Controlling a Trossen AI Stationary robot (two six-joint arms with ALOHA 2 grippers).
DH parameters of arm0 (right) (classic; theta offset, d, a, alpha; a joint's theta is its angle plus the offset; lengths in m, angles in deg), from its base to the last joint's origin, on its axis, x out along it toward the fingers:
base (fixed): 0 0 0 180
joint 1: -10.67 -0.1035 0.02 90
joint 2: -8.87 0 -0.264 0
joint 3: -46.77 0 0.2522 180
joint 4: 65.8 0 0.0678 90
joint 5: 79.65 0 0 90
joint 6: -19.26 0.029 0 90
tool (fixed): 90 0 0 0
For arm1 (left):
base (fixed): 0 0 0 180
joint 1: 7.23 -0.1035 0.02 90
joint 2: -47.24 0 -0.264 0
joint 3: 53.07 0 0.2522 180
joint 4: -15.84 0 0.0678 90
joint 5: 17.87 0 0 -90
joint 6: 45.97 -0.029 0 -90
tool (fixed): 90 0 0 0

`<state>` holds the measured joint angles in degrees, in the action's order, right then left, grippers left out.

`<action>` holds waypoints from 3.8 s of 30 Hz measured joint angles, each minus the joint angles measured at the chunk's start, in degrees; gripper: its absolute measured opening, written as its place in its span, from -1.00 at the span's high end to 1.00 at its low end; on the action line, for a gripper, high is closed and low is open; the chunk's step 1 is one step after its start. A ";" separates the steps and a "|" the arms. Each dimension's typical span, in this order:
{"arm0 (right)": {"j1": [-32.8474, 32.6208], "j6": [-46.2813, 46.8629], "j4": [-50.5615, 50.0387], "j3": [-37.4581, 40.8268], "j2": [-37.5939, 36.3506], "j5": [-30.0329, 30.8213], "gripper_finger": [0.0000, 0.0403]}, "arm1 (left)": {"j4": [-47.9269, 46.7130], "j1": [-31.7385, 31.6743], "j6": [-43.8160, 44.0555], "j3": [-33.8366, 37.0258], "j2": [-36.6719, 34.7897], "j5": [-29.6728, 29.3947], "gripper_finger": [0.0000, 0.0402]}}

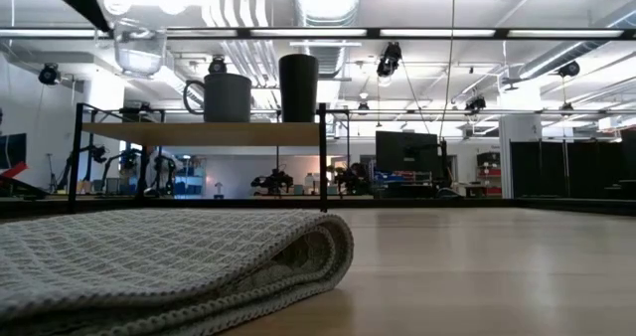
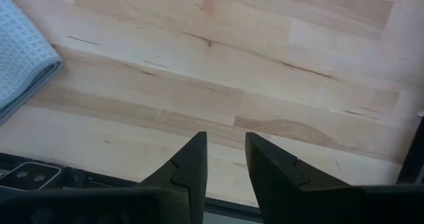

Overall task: Stack small to large cups/mugs on shelf
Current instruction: Put the transparent mug on the shelf, then return to Home Position

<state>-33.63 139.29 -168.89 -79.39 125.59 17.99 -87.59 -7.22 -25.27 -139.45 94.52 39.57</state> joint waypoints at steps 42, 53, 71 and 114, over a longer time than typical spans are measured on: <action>0.07 -1.57 1.03 0.13 0.02 0.13 0.52 | 18.83 -35.55 -13.67 6.78 0.42 12.31 0.95; 0.07 -1.77 1.01 0.13 0.02 3.17 0.52 | 23.15 -40.07 -14.20 11.37 -0.88 16.63 0.95; 0.07 -1.55 1.20 0.13 0.02 3.32 0.52 | 26.89 -41.41 -14.06 15.80 -1.36 17.77 0.95; 0.14 0.46 1.53 0.15 0.04 3.67 0.52 | 22.50 -43.15 -19.73 1.20 -3.24 19.28 0.52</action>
<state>-33.49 139.74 -167.36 -79.25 125.64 21.66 -65.10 -50.37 -45.00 -138.25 91.27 58.85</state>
